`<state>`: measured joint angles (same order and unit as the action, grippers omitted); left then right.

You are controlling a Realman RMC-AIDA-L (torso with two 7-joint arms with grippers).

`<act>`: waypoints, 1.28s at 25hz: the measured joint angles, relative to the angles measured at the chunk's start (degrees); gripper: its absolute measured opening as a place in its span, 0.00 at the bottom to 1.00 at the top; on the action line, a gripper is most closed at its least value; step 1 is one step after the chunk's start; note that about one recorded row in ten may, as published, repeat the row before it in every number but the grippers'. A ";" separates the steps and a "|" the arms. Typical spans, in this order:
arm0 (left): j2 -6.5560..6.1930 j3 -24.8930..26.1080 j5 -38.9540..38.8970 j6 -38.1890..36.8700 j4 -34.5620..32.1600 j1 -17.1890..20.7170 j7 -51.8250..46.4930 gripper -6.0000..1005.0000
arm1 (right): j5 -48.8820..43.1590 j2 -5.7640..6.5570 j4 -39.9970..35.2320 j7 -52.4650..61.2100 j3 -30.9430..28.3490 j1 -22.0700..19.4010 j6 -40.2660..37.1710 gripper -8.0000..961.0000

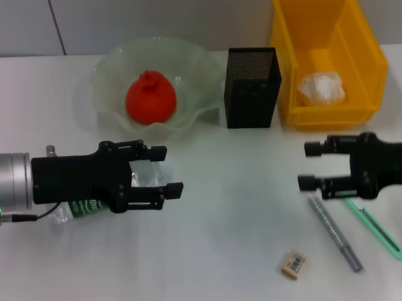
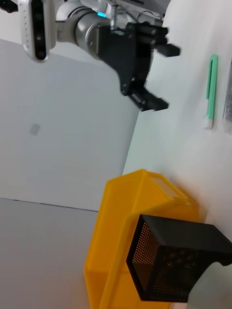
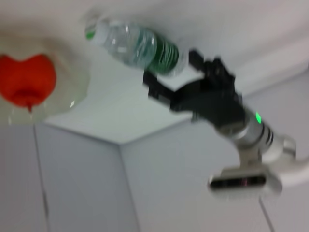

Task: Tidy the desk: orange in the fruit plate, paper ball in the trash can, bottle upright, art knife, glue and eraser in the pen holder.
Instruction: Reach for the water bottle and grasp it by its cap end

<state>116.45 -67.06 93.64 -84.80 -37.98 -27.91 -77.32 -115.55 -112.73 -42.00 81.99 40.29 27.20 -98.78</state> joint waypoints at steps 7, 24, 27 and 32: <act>-0.60 -0.40 0.54 1.75 -0.31 -1.06 -2.05 0.77 | -3.61 -2.42 -1.99 -5.07 -0.02 -1.82 1.64 0.80; 1.81 -4.44 28.60 3.16 -19.81 -12.37 -34.06 0.77 | -3.84 -4.00 -2.19 -6.13 -1.36 -4.74 3.64 0.80; 2.20 -6.76 35.64 3.58 -20.79 -15.34 -40.25 0.77 | -3.73 -4.00 -2.19 -5.94 -1.36 -5.23 3.64 0.80; 2.51 -11.42 43.36 5.27 -20.89 -18.26 -46.92 0.77 | -3.70 -4.06 -2.20 -5.91 -1.35 -5.77 3.63 0.80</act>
<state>118.96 -78.49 137.00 -79.52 -58.87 -46.17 -124.24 -119.25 -116.78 -44.19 76.08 38.94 21.43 -95.15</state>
